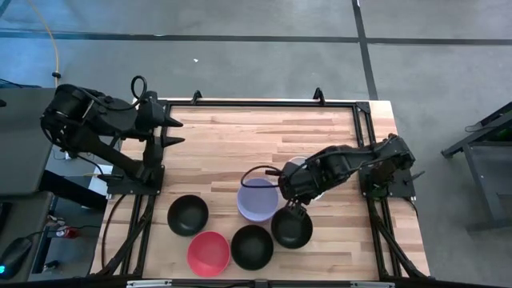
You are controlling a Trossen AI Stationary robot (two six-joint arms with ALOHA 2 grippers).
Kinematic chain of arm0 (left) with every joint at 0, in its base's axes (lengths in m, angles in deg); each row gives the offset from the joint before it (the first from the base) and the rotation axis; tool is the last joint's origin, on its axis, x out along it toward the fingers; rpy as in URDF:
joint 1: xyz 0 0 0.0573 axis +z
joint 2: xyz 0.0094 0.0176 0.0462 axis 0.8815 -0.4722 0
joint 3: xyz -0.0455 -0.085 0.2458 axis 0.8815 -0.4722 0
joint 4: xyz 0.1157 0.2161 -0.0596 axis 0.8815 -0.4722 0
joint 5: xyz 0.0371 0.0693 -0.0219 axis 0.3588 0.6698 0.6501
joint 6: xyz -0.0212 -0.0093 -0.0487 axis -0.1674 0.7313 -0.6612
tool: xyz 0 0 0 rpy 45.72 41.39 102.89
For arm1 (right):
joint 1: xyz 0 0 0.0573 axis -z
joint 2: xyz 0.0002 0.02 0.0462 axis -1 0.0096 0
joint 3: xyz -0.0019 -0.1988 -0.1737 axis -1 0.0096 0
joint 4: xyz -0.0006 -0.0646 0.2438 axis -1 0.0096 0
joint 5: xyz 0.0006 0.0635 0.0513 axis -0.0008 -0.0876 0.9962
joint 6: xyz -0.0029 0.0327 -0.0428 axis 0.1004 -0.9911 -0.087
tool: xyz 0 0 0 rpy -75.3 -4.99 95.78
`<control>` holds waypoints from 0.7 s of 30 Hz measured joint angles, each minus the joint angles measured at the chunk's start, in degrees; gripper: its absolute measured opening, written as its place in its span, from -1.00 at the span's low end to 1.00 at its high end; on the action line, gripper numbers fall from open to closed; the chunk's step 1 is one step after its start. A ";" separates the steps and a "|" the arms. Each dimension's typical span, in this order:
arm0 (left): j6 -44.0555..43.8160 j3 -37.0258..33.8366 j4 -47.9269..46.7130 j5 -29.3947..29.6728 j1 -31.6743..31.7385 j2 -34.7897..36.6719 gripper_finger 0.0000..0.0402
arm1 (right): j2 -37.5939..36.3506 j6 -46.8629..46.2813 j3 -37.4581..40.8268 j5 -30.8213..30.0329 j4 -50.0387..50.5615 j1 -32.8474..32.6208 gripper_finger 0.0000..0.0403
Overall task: Nest bowls inside each other
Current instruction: Stack the white bowl on the light blue bowl
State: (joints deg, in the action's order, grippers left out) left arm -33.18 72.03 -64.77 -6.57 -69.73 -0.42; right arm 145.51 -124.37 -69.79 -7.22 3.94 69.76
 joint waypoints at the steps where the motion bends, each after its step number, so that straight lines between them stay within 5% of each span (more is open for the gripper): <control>1: -0.02 0.00 -0.01 0.00 0.00 -0.01 -0.05 | 0.00 0.64 -0.85 0.04 0.02 0.23 -1.00; 21: -2.71 -0.02 0.06 -0.04 -0.02 -2.57 -0.05 | 10.09 15.96 -14.68 3.06 -4.38 2.42 -1.00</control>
State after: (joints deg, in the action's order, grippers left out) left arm -35.89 72.00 -64.71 -6.61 -69.75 -2.99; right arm 155.60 -108.41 -84.47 -4.16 -0.44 72.18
